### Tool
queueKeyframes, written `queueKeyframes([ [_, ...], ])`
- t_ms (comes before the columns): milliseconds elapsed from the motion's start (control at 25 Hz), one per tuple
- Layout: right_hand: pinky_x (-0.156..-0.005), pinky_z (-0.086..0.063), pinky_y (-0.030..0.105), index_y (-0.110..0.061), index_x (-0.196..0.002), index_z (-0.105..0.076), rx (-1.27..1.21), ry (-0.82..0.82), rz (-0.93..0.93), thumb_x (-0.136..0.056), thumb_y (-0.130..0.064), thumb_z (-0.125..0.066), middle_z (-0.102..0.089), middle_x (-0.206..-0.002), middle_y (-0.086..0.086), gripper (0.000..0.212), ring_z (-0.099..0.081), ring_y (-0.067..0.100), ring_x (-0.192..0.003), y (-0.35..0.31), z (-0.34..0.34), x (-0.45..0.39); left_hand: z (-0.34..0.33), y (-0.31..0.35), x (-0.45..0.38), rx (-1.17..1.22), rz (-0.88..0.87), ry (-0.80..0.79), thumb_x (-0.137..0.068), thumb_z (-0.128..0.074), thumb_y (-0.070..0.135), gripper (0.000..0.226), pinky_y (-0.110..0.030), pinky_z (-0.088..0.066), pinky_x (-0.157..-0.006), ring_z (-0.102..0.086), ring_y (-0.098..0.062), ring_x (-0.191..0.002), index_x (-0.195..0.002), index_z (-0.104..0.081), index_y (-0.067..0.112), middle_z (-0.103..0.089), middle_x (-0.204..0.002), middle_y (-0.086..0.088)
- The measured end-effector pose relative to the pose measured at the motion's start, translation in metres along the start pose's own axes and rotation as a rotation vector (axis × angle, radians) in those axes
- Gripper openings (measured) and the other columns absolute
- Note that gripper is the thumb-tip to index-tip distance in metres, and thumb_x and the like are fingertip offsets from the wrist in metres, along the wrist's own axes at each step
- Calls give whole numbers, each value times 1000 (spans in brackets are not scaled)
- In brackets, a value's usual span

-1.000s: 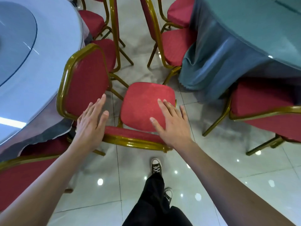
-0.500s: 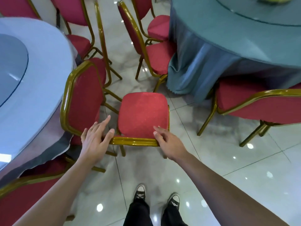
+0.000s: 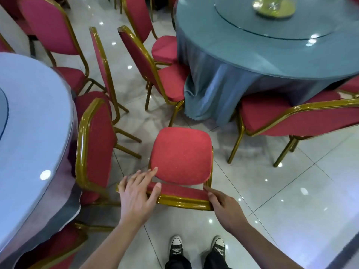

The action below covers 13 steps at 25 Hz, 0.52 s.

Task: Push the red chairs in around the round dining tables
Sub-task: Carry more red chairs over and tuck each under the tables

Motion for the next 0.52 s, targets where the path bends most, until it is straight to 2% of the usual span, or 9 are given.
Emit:
queueKeyframes([
  [80, -84, -50, 27, -57, -131, -59, -41, 46, -56, -101, -59, -34, -70, -122, -15, 39, -61, 5, -102, 10, 0, 11, -4, 7, -10, -14, -57, -39, -96, -25, 64, 59, -46, -18, -117, -45, -17, -138, -141, -55, 41, -62, -135, 12],
  [160, -95, -48, 31, -52, -130, -62, -92, 153, -94, -103, -57, -33, -67, -129, -14, 40, -59, 6, -111, 13, 7, 21, -10, 18, -24, -23, -102, -96, -94, -20, 67, 63, -47, -15, -120, -41, -16, -141, -143, -52, 43, -60, -138, 14],
  [320, -117, -26, 36, -43, -139, -59, -55, 445, -41, -105, -59, -23, -51, -143, -18, 52, -40, 10, -137, -13, 23, 24, -20, 36, -50, -66, -105, -181, -90, -11, 68, 70, -47, -8, -123, -34, -11, -144, -146, -46, 45, -54, -143, 16],
  [400, -120, -19, 40, -43, -140, -58, -94, 498, -117, -105, -53, -25, -48, -147, -16, 49, -35, 12, -141, -16, 26, 18, -22, 40, -57, -87, -86, -191, -88, -9, 67, 73, -47, -7, -123, -33, -10, -145, -146, -46, 45, -54, -143, 17],
  [520, -120, -22, 43, -42, -136, -60, -150, 536, -150, -105, -43, -30, -51, -146, -12, 43, -37, 14, -138, -15, 39, 1, -23, 51, -75, -69, -78, -186, -86, -8, 67, 74, -47, -7, -122, -35, -9, -143, -145, -47, 45, -55, -140, 17],
])
Point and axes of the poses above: each hand's wrist, its own x-axis away from the middle knuckle, its own z-axis out of the back of the hand, y = z × x, the point moved 9 cm from there along -x, towards the middle knuckle
